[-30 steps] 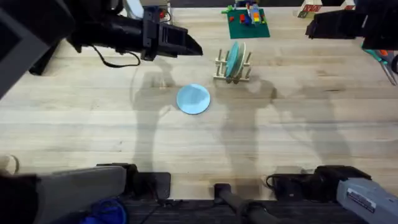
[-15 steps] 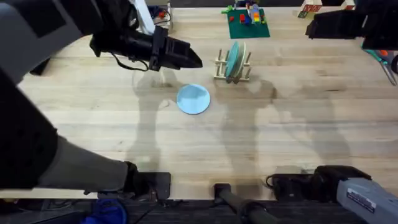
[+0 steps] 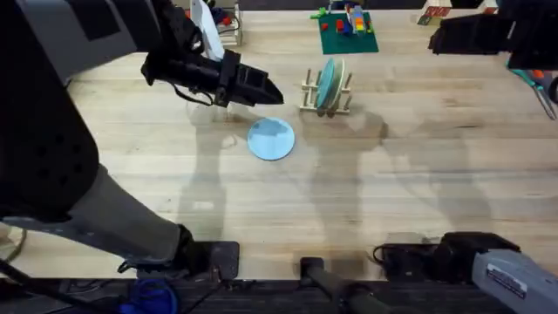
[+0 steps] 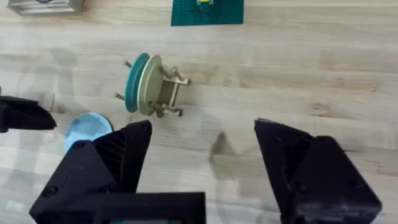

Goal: Pick up the plates from the table one by one and place each into a slot on the dish rack.

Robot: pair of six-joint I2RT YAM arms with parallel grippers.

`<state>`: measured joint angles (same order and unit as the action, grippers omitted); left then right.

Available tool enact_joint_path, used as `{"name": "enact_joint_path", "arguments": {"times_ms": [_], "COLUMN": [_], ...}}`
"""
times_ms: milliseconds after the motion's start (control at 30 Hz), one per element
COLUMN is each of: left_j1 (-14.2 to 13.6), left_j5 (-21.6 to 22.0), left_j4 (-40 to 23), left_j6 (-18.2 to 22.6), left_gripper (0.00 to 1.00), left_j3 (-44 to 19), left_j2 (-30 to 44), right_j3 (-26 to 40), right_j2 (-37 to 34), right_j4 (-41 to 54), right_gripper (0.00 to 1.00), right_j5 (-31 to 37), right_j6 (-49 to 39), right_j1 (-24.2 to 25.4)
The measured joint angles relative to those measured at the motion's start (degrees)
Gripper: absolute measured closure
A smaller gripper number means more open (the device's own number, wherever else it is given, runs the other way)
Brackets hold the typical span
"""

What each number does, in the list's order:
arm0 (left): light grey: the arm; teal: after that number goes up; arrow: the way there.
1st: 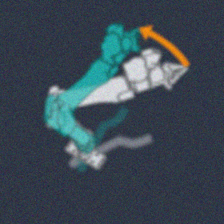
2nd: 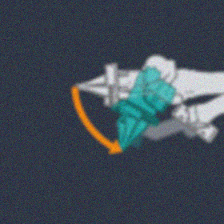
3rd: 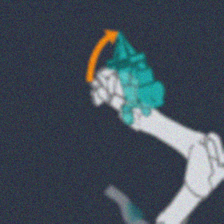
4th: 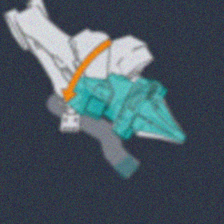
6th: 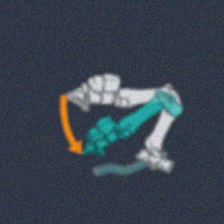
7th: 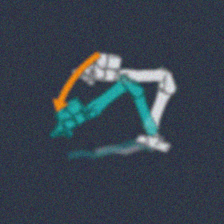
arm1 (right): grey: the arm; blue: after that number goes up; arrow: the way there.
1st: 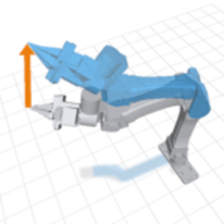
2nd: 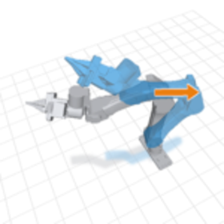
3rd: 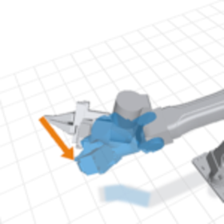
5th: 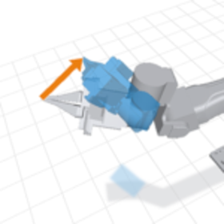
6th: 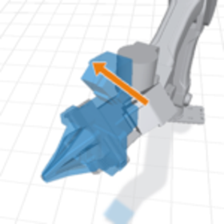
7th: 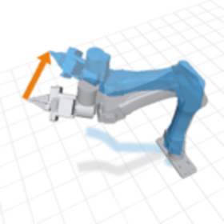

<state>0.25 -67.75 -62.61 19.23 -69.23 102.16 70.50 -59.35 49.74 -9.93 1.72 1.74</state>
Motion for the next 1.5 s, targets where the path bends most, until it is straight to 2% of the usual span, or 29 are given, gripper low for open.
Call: {"name": "enact_joint_path", "arguments": {"times_ms": [633, 933, 1300, 1500], "left_j1": [0.0, 0.0, 0.0, -0.1], "left_j5": [0.0, 0.0, 0.0, 0.0], "left_j4": [5.2, 6.4, 12.9, 14.2], "left_j6": [1.0, 1.2, 0.9, 2.9], "left_gripper": [0.958, 0.958, 0.958, 0.958], "left_j3": [4.7, 6.4, 11.1, 11.8], "left_j2": [0.6, 7.3, 11.1, 12.8], "right_j3": [0.0, 0.0, 0.0, 0.0], "right_j2": [0.0, 0.0, 0.0, 0.0], "right_j4": [0.0, 0.0, 0.0, 0.0], "right_gripper": [0.010, 0.009, 0.008, 0.006], "right_j5": [0.0, 0.0, 0.0, 0.0], "right_j6": [0.0, 0.0, 0.0, 0.0], "right_j1": [0.0, 0.0, 0.0, 0.0]}}
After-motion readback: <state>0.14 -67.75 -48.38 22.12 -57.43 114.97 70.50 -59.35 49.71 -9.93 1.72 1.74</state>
